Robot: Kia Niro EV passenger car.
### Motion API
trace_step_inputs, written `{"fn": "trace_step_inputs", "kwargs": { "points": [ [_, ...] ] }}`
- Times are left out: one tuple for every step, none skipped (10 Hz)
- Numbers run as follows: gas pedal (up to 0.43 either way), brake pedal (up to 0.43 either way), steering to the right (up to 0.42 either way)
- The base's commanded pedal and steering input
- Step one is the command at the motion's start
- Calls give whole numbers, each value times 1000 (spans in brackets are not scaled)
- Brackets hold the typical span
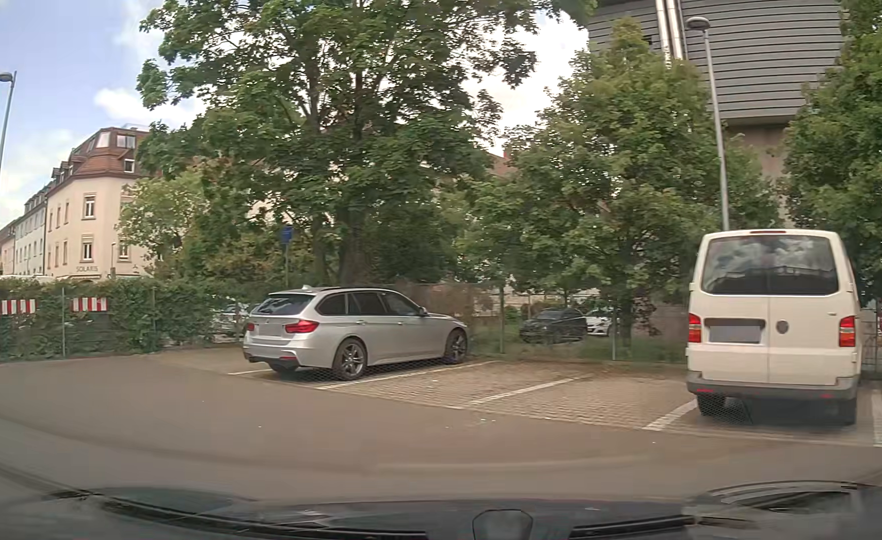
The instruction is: Follow the waypoints while adhering to traffic rules and regulations
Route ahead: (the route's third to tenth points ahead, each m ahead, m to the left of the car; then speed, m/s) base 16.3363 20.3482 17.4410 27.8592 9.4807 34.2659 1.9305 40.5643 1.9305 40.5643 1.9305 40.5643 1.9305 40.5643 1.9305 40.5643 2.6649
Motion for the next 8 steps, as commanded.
{"fn": "trace_step_inputs", "kwargs": {
  "points": [
    [20, 0, -659],
    [20, 0, -659],
    [20, 0, -659],
    [20, 0, -657],
    [20, 0, -656],
    [20, 0, -656],
    [20, 0, -656],
    [20, 0, -656]
  ]
}}
